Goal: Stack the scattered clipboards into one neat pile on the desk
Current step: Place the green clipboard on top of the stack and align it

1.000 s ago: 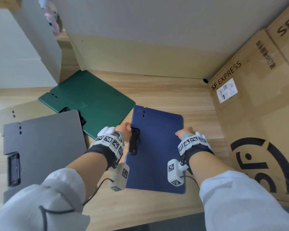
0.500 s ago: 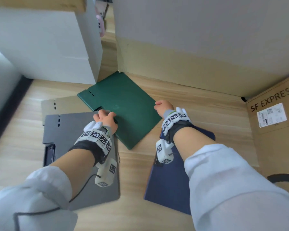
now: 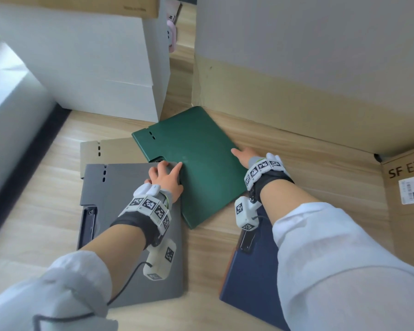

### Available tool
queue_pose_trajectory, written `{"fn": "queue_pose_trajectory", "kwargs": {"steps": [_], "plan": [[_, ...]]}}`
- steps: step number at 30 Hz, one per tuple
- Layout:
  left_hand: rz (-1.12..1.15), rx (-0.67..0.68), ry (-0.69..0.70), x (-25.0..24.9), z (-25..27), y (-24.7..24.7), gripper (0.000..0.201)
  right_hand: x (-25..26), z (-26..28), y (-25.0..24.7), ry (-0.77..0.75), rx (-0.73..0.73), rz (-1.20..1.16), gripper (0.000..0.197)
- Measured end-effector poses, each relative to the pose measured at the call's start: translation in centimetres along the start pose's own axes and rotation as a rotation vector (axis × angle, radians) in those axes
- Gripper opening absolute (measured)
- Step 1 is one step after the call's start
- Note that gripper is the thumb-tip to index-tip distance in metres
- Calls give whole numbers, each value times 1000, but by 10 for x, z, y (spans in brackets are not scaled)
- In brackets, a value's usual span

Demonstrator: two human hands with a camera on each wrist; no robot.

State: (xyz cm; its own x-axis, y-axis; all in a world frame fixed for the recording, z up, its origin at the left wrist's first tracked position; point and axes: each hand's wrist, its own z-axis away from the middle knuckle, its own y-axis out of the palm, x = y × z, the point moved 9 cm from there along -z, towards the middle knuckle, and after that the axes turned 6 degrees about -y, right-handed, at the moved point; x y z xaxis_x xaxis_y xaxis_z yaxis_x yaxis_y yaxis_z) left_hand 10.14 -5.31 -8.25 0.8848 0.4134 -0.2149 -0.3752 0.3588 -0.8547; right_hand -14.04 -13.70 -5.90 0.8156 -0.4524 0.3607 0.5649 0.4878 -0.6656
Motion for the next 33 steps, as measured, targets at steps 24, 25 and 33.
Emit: {"fn": "queue_pose_trajectory", "kwargs": {"steps": [24,25,33], "plan": [[505,-36,-249,11,13,-40,57,12,27,-76,-276,-263,-560,14],[605,61,-237,6,9,-34,58,13,31,-76,-268,-267,-575,14],[1109,254,-213,3,7,-26,43,-2,51,-47,-167,-116,-376,41]]}}
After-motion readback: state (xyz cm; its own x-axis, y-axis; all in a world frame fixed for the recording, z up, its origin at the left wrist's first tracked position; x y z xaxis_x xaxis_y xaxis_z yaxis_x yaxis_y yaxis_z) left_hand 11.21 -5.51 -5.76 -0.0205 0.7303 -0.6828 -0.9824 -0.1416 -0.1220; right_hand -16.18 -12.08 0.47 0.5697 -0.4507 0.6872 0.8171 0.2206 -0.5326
